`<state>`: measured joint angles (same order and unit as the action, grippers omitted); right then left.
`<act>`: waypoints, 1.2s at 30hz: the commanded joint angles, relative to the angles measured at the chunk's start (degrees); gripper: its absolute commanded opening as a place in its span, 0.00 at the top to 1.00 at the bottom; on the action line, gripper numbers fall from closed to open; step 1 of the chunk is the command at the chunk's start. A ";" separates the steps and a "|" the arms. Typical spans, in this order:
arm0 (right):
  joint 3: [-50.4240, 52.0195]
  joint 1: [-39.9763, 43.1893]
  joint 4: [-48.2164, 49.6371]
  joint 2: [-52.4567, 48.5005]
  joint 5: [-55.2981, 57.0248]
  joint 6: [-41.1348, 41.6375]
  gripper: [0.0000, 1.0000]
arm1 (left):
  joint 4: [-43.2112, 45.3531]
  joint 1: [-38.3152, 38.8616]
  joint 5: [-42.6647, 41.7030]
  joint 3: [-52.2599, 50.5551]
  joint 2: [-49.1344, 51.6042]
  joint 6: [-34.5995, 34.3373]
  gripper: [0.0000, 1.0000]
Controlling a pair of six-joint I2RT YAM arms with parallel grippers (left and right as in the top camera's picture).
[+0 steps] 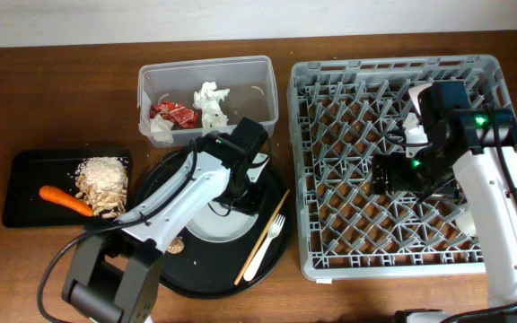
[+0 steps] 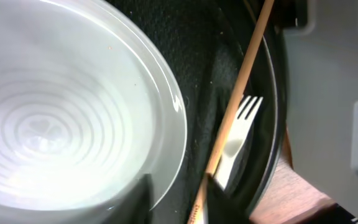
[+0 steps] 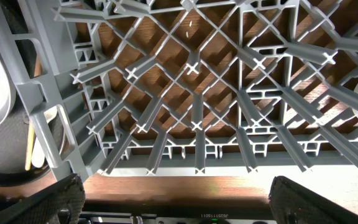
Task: Sort waste into correct bins and load items into the dishwasher rack
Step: 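Return the emptied white plate onto the round black tray, then grasp the white plate rim with the right gripper and lift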
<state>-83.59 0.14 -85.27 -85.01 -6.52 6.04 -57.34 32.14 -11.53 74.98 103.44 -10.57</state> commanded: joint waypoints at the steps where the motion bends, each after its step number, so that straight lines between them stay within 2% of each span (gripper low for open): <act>1: -0.28 0.31 -0.02 0.66 -0.33 -0.09 0.02 | -0.50 0.02 0.46 0.61 0.46 -0.26 0.47; 3: -0.28 0.31 -0.02 0.66 -0.33 -0.09 0.02 | -3.34 -0.57 1.55 3.69 -0.63 -0.28 0.46; 5: -0.28 0.24 -0.13 0.66 -0.33 -0.31 0.02 | -8.28 -3.17 6.75 7.30 -4.63 -0.28 0.42; 9: -0.33 -2.23 0.20 0.66 -0.76 -1.60 0.02 | -15.80 -16.04 9.57 7.78 -13.64 -0.26 0.27; 14: -0.85 -21.07 9.09 0.63 -0.52 0.42 0.02 | -19.41 -39.04 9.73 7.74 -16.26 -0.33 0.08; 18: -0.85 -33.68 20.87 -1.44 -0.55 1.49 0.02 | -19.50 -51.21 3.15 7.67 -16.26 -0.57 0.06; 23: -0.85 -40.72 29.75 -11.82 -0.59 3.04 0.02 | -19.47 -52.65 3.17 7.63 -16.26 -0.57 0.06; 26: -0.83 -40.94 35.15 -19.82 -0.33 6.51 0.01 | -19.47 -52.65 3.17 7.63 -16.26 -0.55 0.06; 30: -0.83 -40.89 40.41 -29.22 -0.31 6.54 0.02 | -19.45 -52.65 3.17 7.63 -16.26 -0.55 0.06; 32: -0.85 -40.89 41.24 -32.54 -0.31 6.56 0.06 | -19.45 -52.65 3.17 7.63 -16.26 -0.55 0.06; 34: -0.83 -40.89 42.05 -35.76 -0.28 6.75 0.16 | -19.45 -52.65 3.17 7.63 -16.26 -0.55 0.06; 36: -0.83 -40.89 42.27 -36.98 -0.28 6.75 0.33 | -19.45 -52.65 3.17 7.63 -16.26 -0.55 0.06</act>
<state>-83.92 -40.66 -43.24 -119.55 -7.01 12.47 -76.86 -20.38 -7.57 82.19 88.27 -10.76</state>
